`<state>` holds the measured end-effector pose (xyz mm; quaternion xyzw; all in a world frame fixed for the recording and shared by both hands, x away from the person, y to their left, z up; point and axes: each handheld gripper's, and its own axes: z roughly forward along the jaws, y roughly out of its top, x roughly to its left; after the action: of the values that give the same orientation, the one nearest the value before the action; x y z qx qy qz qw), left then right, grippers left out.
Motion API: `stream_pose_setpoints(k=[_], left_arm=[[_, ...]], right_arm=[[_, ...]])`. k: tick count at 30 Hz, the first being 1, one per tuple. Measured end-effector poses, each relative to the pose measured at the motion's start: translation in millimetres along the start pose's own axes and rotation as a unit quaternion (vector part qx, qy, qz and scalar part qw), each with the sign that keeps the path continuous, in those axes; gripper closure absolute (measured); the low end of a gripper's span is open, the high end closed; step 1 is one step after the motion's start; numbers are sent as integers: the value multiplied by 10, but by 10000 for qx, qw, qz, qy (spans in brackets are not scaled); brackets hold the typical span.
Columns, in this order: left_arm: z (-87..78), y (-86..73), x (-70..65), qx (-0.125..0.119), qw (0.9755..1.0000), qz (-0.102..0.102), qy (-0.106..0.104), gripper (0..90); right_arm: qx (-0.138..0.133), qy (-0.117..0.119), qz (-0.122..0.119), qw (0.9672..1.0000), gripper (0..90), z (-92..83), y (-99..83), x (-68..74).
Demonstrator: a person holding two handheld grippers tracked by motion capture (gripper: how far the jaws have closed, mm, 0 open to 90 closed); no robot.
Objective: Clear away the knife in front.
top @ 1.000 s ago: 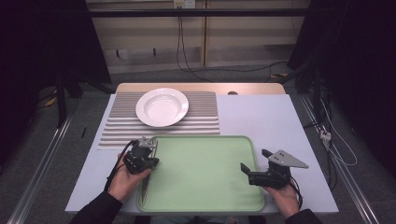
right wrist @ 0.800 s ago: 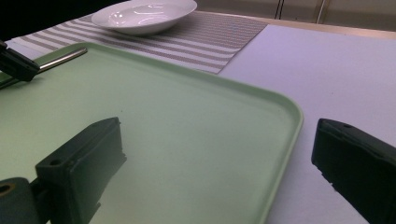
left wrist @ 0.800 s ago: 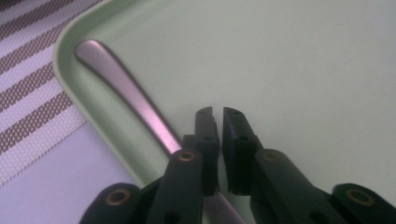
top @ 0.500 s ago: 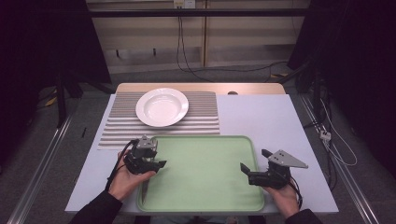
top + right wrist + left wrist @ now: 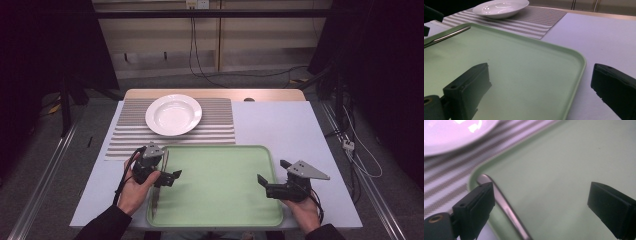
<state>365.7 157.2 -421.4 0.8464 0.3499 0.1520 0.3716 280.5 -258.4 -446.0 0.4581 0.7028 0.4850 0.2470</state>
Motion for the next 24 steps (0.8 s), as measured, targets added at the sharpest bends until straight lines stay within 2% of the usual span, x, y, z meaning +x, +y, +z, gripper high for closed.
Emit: stream_pose_setpoints(k=[1,3,6,10,12,19,24], left_arm=[[-7,9,2,-87,9999,-22,91,62],[-23,11,5,-241,9996,-74,146,60],[-58,5,8,-414,9990,-4,150,63],[-128,-43,17,-673,9977,-3,21,66],[-165,-83,28,-783,9969,-81,-13,65],[-266,-196,65,-910,9957,-145,-18,63],[-339,-309,103,-920,9952,-289,144,63]], right_arm=[[0,0,3,10000,21,1,0,0],[1,0,9,10000,21,2,-1,-2],[-3,3,8,10000,21,0,-3,-4],[7,-6,12,10000,21,-9,-8,-6],[8,-7,20,10000,21,-14,-10,-7],[6,-38,18,10000,21,-29,-19,-9],[7,-63,31,10000,21,-41,-24,-13]])
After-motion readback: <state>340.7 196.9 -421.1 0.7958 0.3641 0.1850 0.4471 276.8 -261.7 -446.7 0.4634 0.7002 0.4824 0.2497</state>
